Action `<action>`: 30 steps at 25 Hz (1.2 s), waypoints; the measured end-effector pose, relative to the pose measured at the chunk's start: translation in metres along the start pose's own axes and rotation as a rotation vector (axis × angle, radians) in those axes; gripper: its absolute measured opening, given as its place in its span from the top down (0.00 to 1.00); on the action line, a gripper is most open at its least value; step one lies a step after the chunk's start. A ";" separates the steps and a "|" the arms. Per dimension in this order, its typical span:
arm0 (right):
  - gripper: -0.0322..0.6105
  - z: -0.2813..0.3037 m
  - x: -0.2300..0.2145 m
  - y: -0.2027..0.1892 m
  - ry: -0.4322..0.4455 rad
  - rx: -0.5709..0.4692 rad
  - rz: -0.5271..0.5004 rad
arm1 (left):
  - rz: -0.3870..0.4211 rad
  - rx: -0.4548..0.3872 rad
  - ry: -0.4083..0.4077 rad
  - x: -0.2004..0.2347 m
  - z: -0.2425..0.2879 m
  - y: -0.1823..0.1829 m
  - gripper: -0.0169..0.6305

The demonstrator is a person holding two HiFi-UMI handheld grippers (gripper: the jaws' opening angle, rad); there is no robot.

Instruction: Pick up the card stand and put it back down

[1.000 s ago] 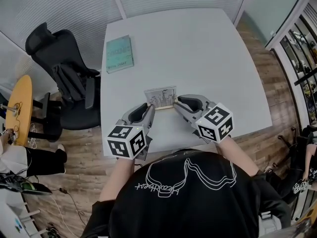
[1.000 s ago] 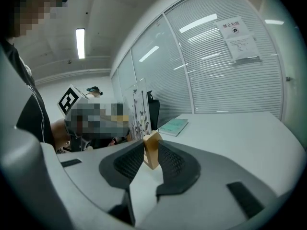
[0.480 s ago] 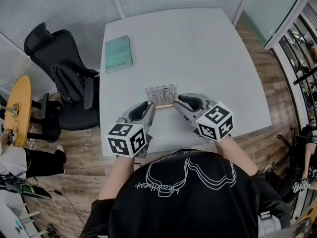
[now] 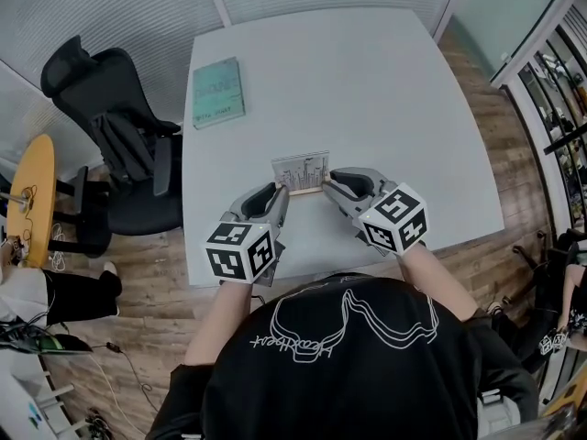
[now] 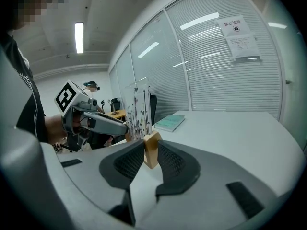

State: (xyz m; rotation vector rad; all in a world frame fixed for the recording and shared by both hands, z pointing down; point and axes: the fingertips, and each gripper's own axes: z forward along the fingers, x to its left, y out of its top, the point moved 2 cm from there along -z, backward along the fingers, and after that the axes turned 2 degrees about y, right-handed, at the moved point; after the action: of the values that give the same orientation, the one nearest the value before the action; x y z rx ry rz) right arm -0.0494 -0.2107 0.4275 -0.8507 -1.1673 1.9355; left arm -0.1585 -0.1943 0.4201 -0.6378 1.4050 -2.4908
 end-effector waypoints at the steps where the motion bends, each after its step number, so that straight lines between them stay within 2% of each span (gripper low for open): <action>1: 0.81 0.002 -0.001 -0.002 -0.001 0.004 -0.002 | 0.002 0.002 0.002 0.002 0.002 -0.002 0.84; 6: 0.81 0.010 -0.006 -0.021 -0.006 0.049 -0.016 | 0.028 0.015 0.009 0.006 0.012 -0.019 0.84; 19: 0.81 0.043 -0.028 -0.081 -0.004 0.121 0.021 | -0.041 0.112 -0.015 0.031 0.054 -0.080 0.84; 30: 0.81 0.062 -0.045 -0.119 -0.018 0.177 0.021 | -0.030 0.162 -0.020 0.042 0.082 -0.110 0.84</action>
State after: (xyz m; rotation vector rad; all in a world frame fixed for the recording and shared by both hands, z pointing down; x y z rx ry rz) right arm -0.0480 -0.2349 0.5664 -0.7551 -0.9829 2.0326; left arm -0.1545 -0.2157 0.5620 -0.6524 1.1794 -2.5802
